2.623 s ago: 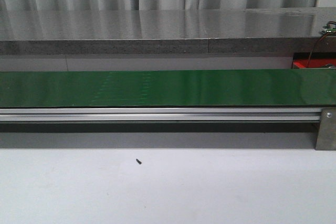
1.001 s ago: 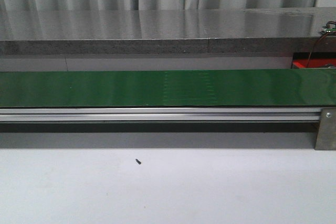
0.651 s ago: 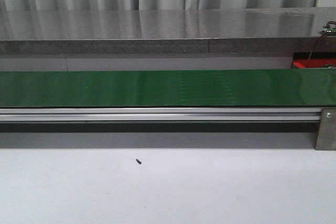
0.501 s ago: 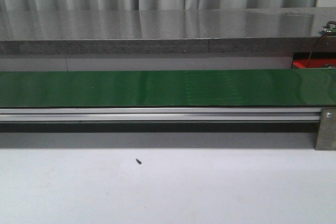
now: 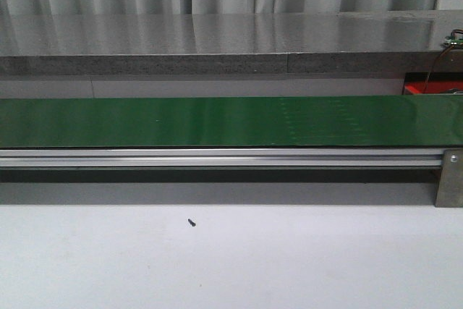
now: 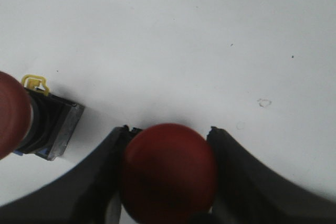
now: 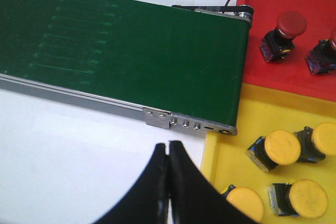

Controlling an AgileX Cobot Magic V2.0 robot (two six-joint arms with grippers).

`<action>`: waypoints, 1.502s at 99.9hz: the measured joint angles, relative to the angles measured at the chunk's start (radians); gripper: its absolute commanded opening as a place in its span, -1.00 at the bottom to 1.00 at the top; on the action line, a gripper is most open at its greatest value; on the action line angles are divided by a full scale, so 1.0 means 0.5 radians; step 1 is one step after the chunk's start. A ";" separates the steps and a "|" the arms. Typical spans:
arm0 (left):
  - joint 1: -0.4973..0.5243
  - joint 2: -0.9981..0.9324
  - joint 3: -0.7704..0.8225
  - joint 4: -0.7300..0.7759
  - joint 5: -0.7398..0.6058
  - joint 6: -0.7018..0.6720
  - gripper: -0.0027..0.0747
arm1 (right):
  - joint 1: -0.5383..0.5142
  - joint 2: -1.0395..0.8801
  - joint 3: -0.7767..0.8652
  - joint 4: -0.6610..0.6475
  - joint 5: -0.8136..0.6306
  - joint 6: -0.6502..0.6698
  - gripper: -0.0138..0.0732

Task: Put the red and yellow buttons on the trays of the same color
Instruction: 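Grasp the red button with the left gripper and set it on belt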

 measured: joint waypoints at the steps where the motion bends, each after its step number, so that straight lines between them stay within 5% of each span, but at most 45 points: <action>1: 0.000 -0.003 0.000 0.000 0.000 0.000 -0.74 | 0.000 0.000 0.000 0.000 0.000 0.000 -0.84; 56: -0.038 -0.658 0.087 -0.151 0.407 0.004 -0.80 | 0.000 0.000 0.000 0.000 0.000 0.000 -0.84; 108: -0.365 -0.980 0.731 -0.161 0.237 0.037 -0.80 | 0.000 0.000 0.000 0.000 0.000 -0.001 -0.84; 150: -0.401 -0.980 0.969 -0.172 0.044 0.041 -0.79 | 0.000 0.000 0.000 0.000 0.000 -0.001 -0.84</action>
